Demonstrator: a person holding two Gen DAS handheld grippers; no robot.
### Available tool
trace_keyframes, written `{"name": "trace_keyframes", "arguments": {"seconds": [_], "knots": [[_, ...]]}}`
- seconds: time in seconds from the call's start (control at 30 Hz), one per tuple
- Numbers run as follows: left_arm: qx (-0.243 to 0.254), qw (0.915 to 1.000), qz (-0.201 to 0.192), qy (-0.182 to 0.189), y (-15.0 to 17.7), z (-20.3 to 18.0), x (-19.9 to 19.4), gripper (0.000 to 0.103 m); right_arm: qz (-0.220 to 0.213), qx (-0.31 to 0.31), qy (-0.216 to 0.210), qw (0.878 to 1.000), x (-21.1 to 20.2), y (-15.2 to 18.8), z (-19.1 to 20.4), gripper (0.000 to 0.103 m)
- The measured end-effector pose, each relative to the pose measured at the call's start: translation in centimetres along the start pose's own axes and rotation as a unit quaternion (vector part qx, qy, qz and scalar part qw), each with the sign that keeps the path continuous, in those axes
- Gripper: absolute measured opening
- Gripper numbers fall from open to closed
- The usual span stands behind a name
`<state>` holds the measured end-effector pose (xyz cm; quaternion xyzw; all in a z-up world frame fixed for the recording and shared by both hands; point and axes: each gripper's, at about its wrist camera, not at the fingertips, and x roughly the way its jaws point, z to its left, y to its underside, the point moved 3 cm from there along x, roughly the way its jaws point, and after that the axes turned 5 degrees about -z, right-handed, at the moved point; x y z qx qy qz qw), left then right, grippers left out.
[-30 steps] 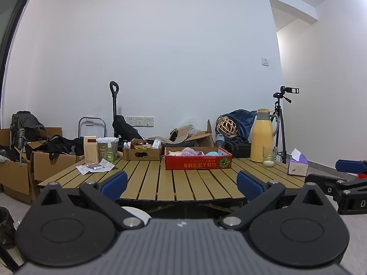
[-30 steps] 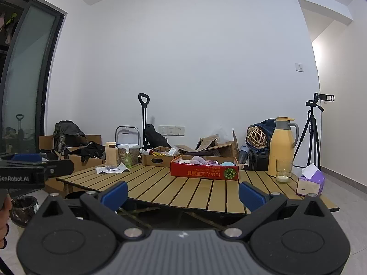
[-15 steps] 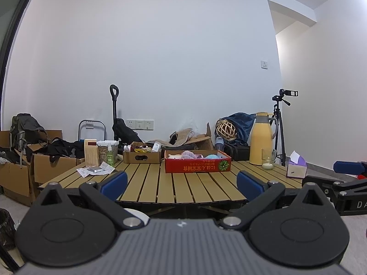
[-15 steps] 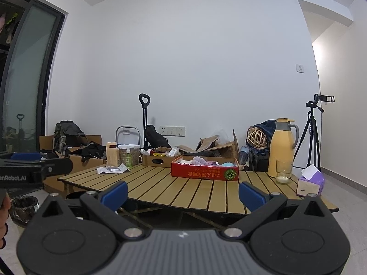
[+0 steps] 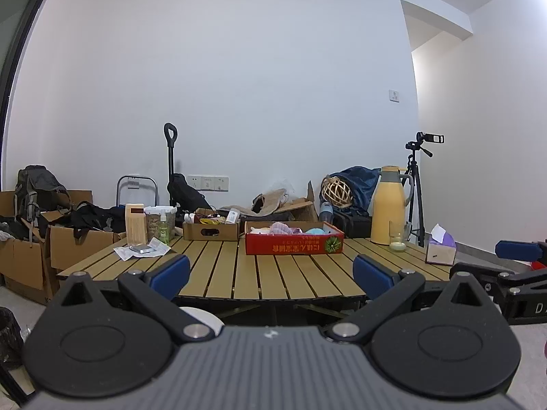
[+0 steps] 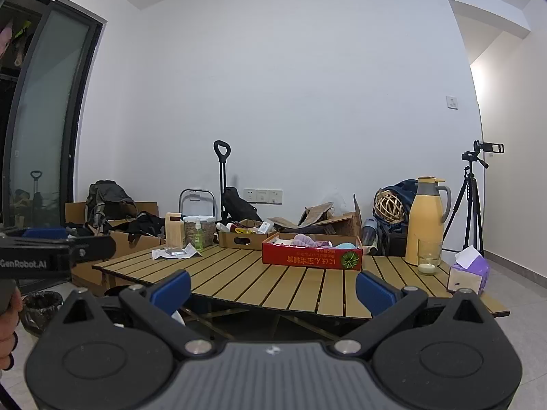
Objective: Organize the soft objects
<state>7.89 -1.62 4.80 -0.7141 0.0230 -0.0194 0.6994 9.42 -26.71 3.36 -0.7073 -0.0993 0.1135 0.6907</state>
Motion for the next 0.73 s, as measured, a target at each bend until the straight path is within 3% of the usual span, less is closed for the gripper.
{"name": "trace_keyframes", "arguments": {"seconds": [0.73], "knots": [[-0.003,1.0,-0.002,-0.008,0.05,-0.06,0.14,0.103,0.001,-0.001,-0.002,1.0,0.44,0.03,-0.1,0.103]]}}
